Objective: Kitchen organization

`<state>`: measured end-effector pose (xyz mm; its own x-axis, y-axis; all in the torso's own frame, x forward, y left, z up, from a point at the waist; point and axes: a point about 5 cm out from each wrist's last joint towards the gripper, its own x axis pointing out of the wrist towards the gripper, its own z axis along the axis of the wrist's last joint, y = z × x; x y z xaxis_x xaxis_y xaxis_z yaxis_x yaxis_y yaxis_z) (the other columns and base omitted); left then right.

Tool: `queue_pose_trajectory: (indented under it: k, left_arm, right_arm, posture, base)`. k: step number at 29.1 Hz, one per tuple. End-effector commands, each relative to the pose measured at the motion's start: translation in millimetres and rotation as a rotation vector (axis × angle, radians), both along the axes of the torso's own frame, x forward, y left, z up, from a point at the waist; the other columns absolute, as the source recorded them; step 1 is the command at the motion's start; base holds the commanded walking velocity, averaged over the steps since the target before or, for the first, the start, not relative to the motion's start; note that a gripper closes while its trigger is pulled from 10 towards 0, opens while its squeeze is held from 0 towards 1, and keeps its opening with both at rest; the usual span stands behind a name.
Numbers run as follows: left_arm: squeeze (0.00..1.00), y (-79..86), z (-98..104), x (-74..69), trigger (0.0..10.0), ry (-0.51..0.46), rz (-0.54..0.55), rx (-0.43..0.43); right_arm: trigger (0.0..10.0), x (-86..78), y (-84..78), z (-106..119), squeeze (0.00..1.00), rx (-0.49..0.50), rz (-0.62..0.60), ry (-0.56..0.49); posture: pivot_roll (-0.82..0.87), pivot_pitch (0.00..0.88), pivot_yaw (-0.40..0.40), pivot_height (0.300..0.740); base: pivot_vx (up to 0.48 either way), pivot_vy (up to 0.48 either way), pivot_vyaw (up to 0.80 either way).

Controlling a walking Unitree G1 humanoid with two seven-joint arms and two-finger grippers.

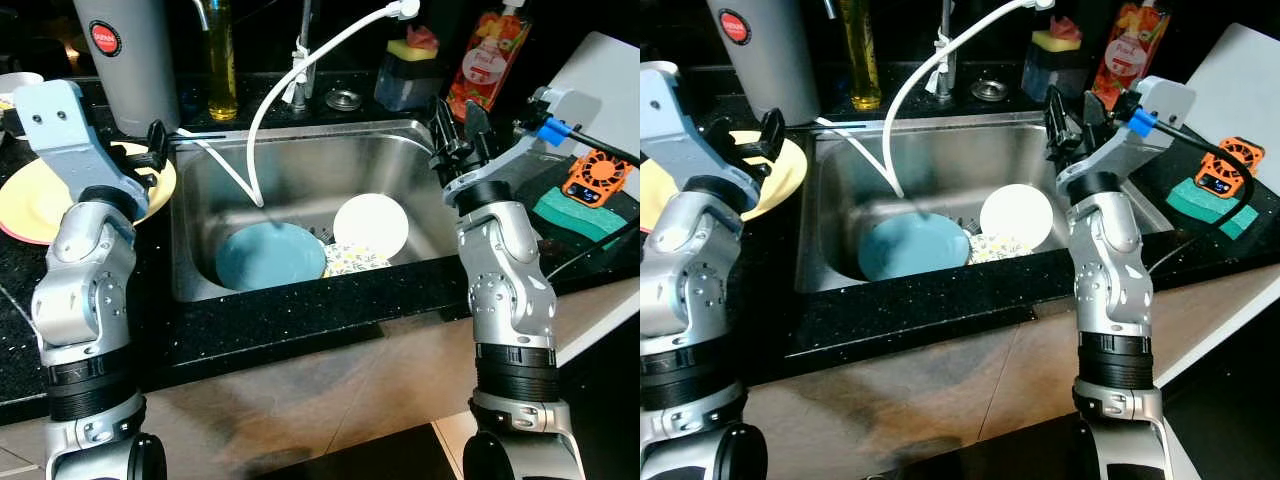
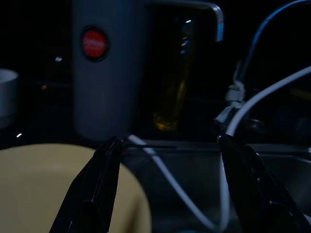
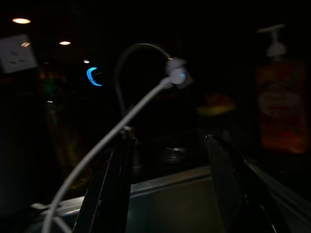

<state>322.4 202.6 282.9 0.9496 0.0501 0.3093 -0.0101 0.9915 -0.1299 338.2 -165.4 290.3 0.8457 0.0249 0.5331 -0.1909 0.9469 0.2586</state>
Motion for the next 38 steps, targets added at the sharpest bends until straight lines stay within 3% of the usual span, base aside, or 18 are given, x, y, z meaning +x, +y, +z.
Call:
queue_pose_trajectory:
  k: [1, 11, 21, 25, 27, 28, 30, 31, 34, 36, 38]
  left_arm:
    - [0.0, -6.1, 6, -1.8, 10.0, -0.035, -0.025, 0.039]
    - [0.0, -20.0, 6, -3.2, 10.0, -0.063, -0.076, 0.076]
    - [0.0, -26.5, 4, -3.7, 10.0, -0.064, -0.107, 0.083]
    - [0.0, -32.0, -1, -5.7, 10.0, -0.034, -0.141, 0.106]
    - [0.0, -21.0, -10, -6.1, 10.0, 0.106, -0.107, 0.178]
    - [0.0, -21.0, -10, -6.1, 10.0, 0.106, -0.107, 0.178]
    - [0.0, 9.1, -9, -11.0, 10.0, 0.23, -0.025, 0.364]
    - [0.0, 9.1, -9, -11.0, 10.0, 0.23, -0.025, 0.364]
    - [0.0, 45.3, 5, -27.9, 10.0, 0.278, -0.016, 0.804]
    - [0.0, 45.3, 5, -27.9, 10.0, 0.278, -0.016, 0.804]
    - [0.0, 67.4, 3, -39.2, 10.0, 0.378, -0.022, 0.994]
  right_arm:
    - [10.0, 2.2, -11.0, -7, 0.0, 0.023, -0.066, 0.031]
    - [10.0, 2.6, -22.1, -9, 0.0, 0.117, -0.11, 0.043]
    - [10.0, 0.7, -26.5, -10, 0.0, 0.15, -0.128, 0.042]
    - [10.0, -4.8, -19.5, -9, 0.0, 0.074, -0.144, 0.016]
    - [10.0, -8.3, -13.9, -13, 0.0, 0.031, -0.149, 0.011]
    - [10.0, -8.3, -13.9, -13, 0.0, 0.031, -0.149, 0.011]
    - [10.0, -9.1, -16.4, -14, 0.0, 0.037, -0.156, 0.015]
    - [10.0, -9.1, -16.4, -14, 0.0, 0.037, -0.156, 0.015]
    - [10.0, -6.7, -19.6, -13, 0.0, 0.034, -0.158, 0.011]
    - [10.0, -6.7, -19.6, -13, 0.0, 0.034, -0.158, 0.011]
    - [10.0, -4.3, -18.6, -11, 0.0, 0.027, -0.151, 0.004]
  posture:
    - [0.16, 0.039, -0.055, 0.74]
    - [0.15, 0.043, -0.056, 0.74]
    - [0.14, 0.049, -0.051, 0.74]
    - [0.14, 0.047, -0.042, 0.74]
    - [0.15, 0.049, -0.037, 0.74]
    - [0.15, 0.049, -0.037, 0.74]
    - [0.17, 0.056, -0.035, 0.74]
    - [0.17, 0.056, -0.035, 0.74]
    - [0.19, 0.057, -0.038, 0.74]
    - [0.19, 0.057, -0.038, 0.74]
    - [0.21, 0.057, -0.033, 0.74]
  base:
    - [0.0, 0.0, 0.0]
    - [0.0, 0.0, 0.0]
    - [0.0, 0.0, 0.0]
    - [0.0, 0.0, 0.0]
    - [0.0, 0.0, 0.0]
    - [0.0, 0.0, 0.0]
    - [0.0, 0.0, 0.0]
    - [0.0, 0.0, 0.0]
    - [0.0, 0.0, 0.0]
    - [0.0, 0.0, 0.0]
    - [0.0, 0.0, 0.0]
